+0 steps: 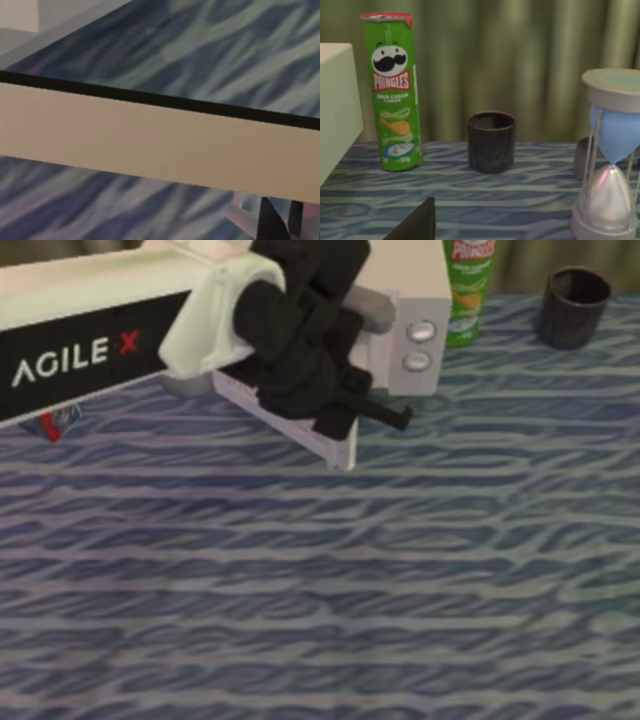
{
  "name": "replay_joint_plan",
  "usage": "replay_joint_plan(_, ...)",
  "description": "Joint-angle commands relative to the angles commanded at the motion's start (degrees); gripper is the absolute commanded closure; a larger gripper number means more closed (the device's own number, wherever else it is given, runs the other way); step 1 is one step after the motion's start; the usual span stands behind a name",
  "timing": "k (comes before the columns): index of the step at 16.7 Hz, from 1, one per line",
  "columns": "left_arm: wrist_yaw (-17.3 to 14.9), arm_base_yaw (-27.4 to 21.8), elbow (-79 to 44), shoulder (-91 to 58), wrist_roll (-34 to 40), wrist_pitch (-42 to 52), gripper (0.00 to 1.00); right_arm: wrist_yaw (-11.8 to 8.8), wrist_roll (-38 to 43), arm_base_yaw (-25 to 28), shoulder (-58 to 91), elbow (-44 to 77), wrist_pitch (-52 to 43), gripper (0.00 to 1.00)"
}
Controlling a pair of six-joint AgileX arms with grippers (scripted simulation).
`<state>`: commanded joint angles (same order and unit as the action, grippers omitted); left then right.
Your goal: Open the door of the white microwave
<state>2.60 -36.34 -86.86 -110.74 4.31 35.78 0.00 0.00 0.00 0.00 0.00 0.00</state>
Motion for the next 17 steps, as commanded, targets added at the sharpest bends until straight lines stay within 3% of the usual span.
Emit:
replay_joint_plan(5, -0.48, -0.27, 0.21, 0.0, 0.05, -0.04, 1.0, 0.0, 0.0, 0.0, 0.0, 0.0, 0.0, 0.0)
replay_joint_plan(12, -4.31, 2.21, 5.34, 4.01, -7.39, -1.43, 1.0, 0.0, 0.0, 0.0, 0.0, 0.0, 0.0, 0.0)
replay_joint_plan(17, -4.37, 2.25, 5.44, 4.05, -7.5, -1.43, 1.0, 0.0, 0.0, 0.0, 0.0, 0.0, 0.0, 0.0)
